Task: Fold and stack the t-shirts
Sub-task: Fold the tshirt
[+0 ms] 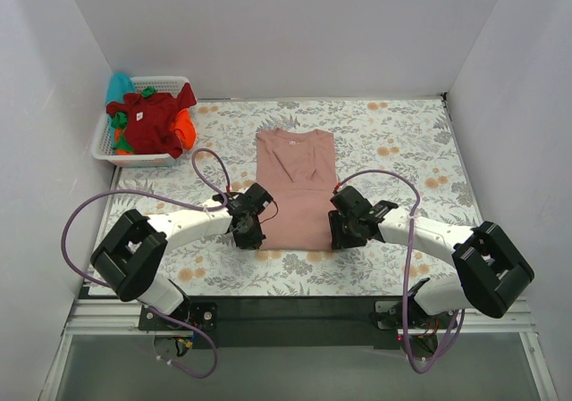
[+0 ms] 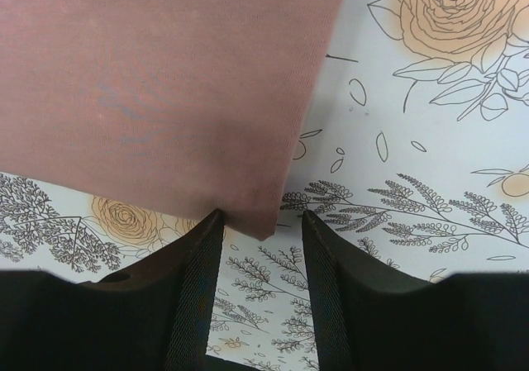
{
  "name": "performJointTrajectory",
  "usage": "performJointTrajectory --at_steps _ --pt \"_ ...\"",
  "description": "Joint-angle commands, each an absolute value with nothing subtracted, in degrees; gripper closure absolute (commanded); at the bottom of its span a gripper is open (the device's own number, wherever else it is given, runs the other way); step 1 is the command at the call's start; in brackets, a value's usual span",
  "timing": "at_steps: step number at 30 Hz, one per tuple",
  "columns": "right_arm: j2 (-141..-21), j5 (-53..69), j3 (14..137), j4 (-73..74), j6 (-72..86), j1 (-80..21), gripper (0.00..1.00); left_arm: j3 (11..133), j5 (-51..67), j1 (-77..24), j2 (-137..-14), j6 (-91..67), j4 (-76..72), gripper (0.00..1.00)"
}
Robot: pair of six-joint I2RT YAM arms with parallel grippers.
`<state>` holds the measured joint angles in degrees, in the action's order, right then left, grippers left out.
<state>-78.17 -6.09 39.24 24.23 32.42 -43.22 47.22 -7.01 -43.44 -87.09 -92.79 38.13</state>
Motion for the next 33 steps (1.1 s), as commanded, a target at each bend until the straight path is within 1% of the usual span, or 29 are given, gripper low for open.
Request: performJointTrajectory --at_steps 1,9,12,13,18,19,20,21,23,27,29,33 --pt "-79.28 -8.09 39.9 24.08 33.92 -43.68 0.5 44.56 -5.89 -44.3 -86.4 -92.55 41.57 1.0" --pt "-82.7 -9.49 38.94 25.4 34.98 -45.0 0.5 43.07 -5.89 -44.47 -85.7 -92.55 41.48 1.0" --pt "-84.9 -10.46 38.41 27.16 35.86 -46.14 0.54 42.72 -5.8 -44.47 -84.64 -92.81 41.75 1.0" --pt "-85.34 -10.2 38.15 27.25 36.03 -46.32 0.57 42.71 -5.8 -44.47 -84.38 -92.9 41.92 1.0" --pt "-87.36 -9.4 36.56 27.33 36.12 -47.11 0.69 42.37 -5.8 -44.56 -84.29 -92.72 42.71 1.0" --pt "-87.28 -9.32 36.21 27.25 36.04 -47.11 0.75 42.28 -5.71 -44.56 -84.29 -92.81 42.63 1.0" --pt "-87.01 -9.32 36.12 27.33 35.6 -47.2 0.79 42.19 -5.63 -44.47 -84.2 -92.9 42.63 1.0" --pt "-86.66 -9.49 36.04 27.33 35.33 -47.11 0.88 42.1 -5.45 -44.47 -84.2 -92.81 42.63 1.0" --pt "-85.09 -9.75 35.77 27.68 34.98 -47.11 0.98 42.45 -5.27 -44.56 -84.2 -92.73 43.41 1.0" --pt "-80.78 -7.74 35.51 31.63 34.72 -48.34 0.99 43.15 -2.64 -45.79 -82.8 -92.64 46.66 1.0" --pt "-77.63 -5.9 34.98 34.97 34.72 -49.74 0.99 44.12 1.65 -47.89 -80.87 -92.03 49.38 1.0" --pt "-71.73 -0.98 34.37 41.91 35.94 -52.99 0.99 45.35 5.18 -53.07 -76.13 -93.51 54.84 1.0"
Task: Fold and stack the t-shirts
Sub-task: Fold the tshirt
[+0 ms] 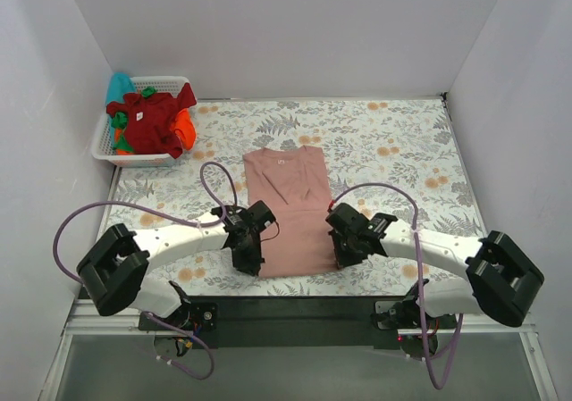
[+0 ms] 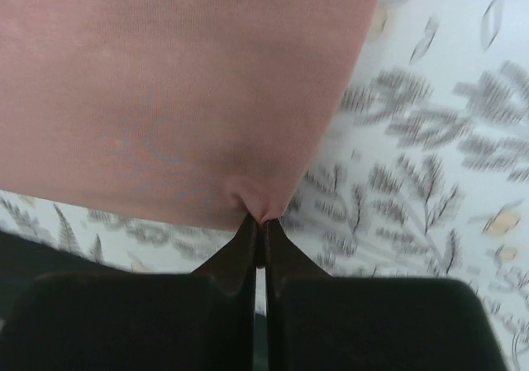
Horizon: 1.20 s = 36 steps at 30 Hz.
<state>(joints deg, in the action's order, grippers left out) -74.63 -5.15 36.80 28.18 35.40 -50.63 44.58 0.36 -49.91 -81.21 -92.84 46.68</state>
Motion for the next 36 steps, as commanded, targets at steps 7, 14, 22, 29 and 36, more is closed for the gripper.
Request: performJointTrajectory --at_steps 7,14,22,29,36 --pt "-59.69 3.61 41.36 53.16 36.66 -53.79 0.99 50.35 15.02 -56.87 -67.24 -95.1 58.27 1.0" --pt "-65.56 -5.36 59.31 59.15 27.8 -47.65 0.99 64.06 7.39 -55.03 -73.2 -90.1 64.16 1.0" --pt "-75.13 -7.47 73.73 58.89 20.92 -41.41 0.99 69.35 1.14 -47.91 -77.7 -88.59 61.27 1.0" --pt "-80.59 -7.47 81.55 58.36 16.62 -37.71 0.99 66.89 1.32 -40.17 -75.15 -87.37 56.52 1.0" --pt "-86.04 -7.03 89.29 57.3 12.92 -34.72 0.99 67.76 2.37 -37.62 -78.22 -85.34 53.44 1.0"
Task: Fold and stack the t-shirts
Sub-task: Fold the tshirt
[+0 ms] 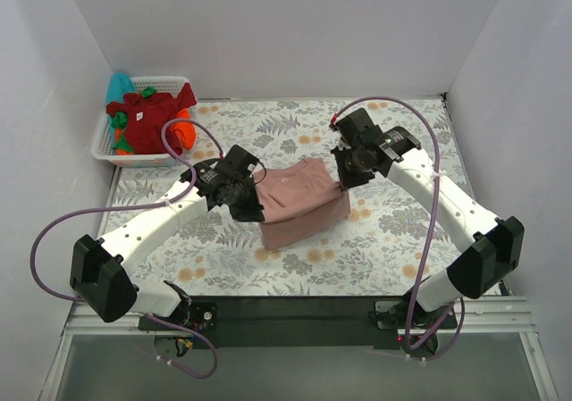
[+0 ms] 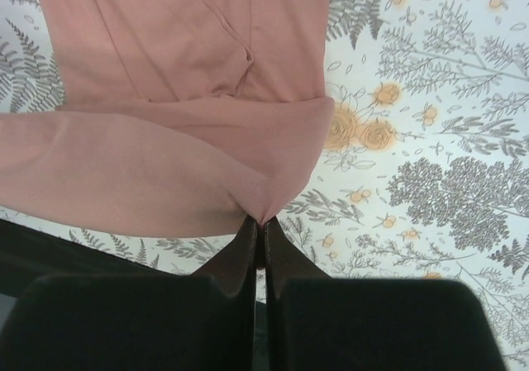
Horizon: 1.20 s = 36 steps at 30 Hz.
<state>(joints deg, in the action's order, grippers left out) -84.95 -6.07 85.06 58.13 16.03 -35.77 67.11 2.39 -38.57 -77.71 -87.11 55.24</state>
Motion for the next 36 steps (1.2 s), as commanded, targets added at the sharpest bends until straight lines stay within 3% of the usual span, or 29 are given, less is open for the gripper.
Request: performJointTrajectory --at_steps 1,19,36 --pt "-87.26 -6.94 91.04 56.87 12.57 -34.19 0.99 68.02 2.37 -37.27 -78.66 -85.08 53.0 1.0" --pt "-104.41 -3.34 109.24 54.67 6.77 -31.2 0.99 71.28 5.27 -27.51 -86.66 -81.48 46.76 1.0" --pt "-117.42 -0.44 111.8 43.42 5.45 -28.13 0.99 70.05 4.84 -20.04 -98.78 -78.66 36.04 1.0"
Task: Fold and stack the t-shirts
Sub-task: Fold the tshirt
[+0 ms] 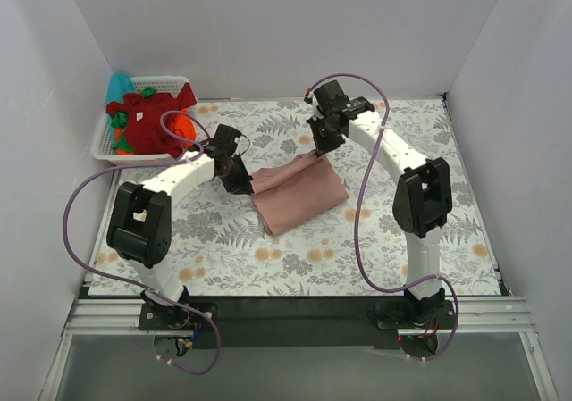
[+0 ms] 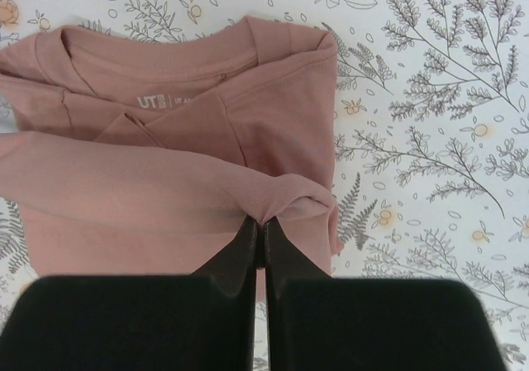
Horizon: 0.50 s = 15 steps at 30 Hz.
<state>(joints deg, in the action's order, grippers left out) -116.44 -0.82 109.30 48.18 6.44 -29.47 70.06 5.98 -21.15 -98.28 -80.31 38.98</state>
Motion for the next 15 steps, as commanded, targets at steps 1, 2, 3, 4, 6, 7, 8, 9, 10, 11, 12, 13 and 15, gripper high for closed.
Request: performJointTrajectory --at_steps 1,2,3,4,6,7,8,9,10,11,12,13,15 --pt "-117.77 0.52 111.8 42.9 5.54 -27.95 0.99 70.14 4.75 -19.87 -99.66 -78.58 35.43 1.0" --pt "-118.73 1.4 111.71 41.59 5.54 -27.86 0.99 70.22 4.49 -19.69 -100.19 -78.49 34.64 1.0" --pt "-119.09 1.67 111.62 41.05 5.45 -27.69 0.99 70.4 4.05 -19.51 -100.72 -78.4 34.28 1.0" --pt "-119.53 1.93 111.62 40.52 5.45 -27.6 0.99 70.57 3.96 -19.42 -101.68 -78.4 34.1 1.0" --pt "-120.58 2.28 111.45 39.29 5.45 -27.16 0.99 70.93 3.78 -19.16 -102.65 -78.22 33.05 1.0" --pt "-120.76 2.46 111.18 39.03 5.71 -27.07 0.99 71.28 3.78 -19.07 -103.27 -78.05 32.87 1.0" --pt "-121.28 2.46 111.01 38.33 5.89 -26.98 0.99 71.54 3.78 -19.07 -104.14 -77.87 32.35 1.0" --pt "-121.29 2.46 110.22 37.97 6.15 -26.63 0.99 71.72 3.69 -19.07 -104.5 -77.87 32.17 1.0" --pt "-121.29 2.63 109.69 37.53 6.67 -26.37 0.99 71.81 3.52 -19.07 -104.85 -77.61 31.82 1.0" --pt "-121.29 2.81 108.9 36.92 7.11 -26.19 0.99 71.72 3.34 -18.99 -105.2 -77.61 31.21 1.0" --pt "-121.12 2.9 107.24 35.52 7.47 -25.67 0.99 71.54 3.17 -18.98 -105.29 -77.52 30.85 1.0" --pt "-120.85 2.9 106.01 34.55 7.73 -25.49 0.99 71.54 2.99 -18.98 -105.38 -77.61 30.68 1.0" --pt "-120.24 2.99 104.42 33.14 8.87 -24.79 0.99 71.19 2.46 -18.98 -105.56 -77.87 30.06 1.0"
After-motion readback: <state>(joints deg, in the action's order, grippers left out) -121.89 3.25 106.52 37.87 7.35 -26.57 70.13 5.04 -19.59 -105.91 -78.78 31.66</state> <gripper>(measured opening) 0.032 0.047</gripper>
